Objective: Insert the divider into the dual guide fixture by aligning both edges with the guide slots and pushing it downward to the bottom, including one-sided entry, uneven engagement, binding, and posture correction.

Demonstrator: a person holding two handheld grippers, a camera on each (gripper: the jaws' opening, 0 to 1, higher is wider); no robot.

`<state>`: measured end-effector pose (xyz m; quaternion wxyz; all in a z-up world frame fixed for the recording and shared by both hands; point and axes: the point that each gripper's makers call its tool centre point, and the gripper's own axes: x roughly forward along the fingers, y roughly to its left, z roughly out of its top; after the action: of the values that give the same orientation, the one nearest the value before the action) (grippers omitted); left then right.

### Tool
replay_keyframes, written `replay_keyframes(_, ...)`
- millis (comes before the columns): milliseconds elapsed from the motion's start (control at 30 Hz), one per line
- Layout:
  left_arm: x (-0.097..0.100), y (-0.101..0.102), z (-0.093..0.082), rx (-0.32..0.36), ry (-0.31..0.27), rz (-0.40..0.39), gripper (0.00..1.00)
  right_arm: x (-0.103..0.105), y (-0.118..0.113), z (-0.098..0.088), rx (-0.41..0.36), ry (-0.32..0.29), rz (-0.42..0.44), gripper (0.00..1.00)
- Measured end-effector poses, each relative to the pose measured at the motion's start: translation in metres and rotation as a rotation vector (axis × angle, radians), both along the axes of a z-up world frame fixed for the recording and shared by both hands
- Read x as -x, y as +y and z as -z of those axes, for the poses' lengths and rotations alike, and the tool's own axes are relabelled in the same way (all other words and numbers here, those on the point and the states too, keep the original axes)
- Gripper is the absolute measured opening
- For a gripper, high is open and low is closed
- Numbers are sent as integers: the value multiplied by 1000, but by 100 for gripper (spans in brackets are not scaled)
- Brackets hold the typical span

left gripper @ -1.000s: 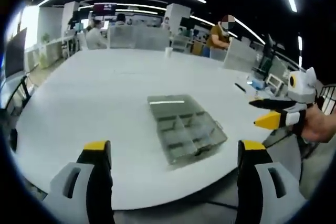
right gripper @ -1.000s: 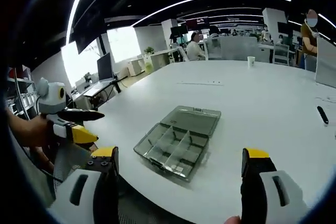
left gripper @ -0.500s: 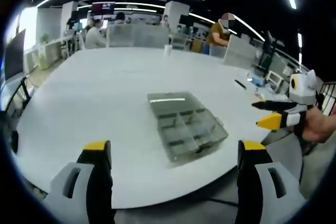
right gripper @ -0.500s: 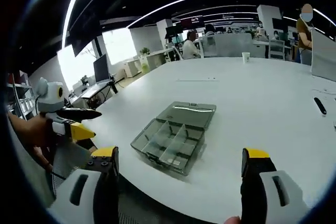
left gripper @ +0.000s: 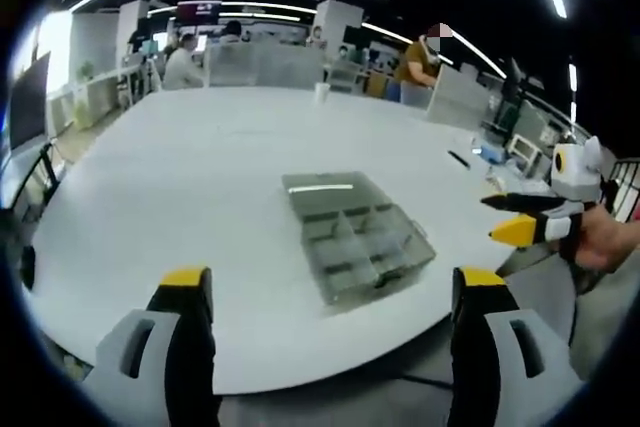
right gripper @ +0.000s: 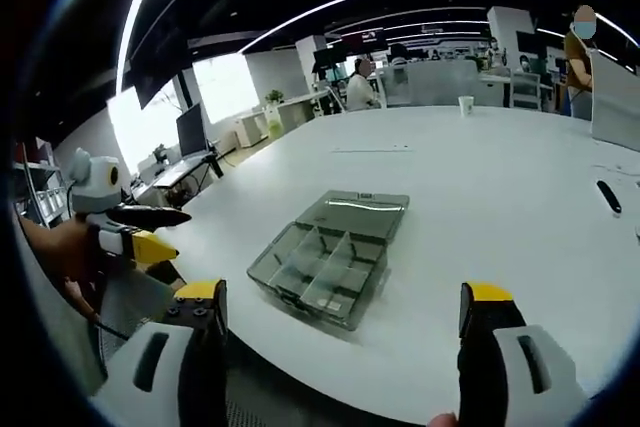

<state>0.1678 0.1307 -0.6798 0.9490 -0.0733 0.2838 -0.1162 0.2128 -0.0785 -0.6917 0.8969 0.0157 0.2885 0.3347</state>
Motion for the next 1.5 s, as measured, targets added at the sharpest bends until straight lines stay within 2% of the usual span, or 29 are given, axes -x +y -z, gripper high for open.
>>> replay_keyframes(1500,8,7,10,15,32,-27,97,2,-7,8,14,27,20,94)
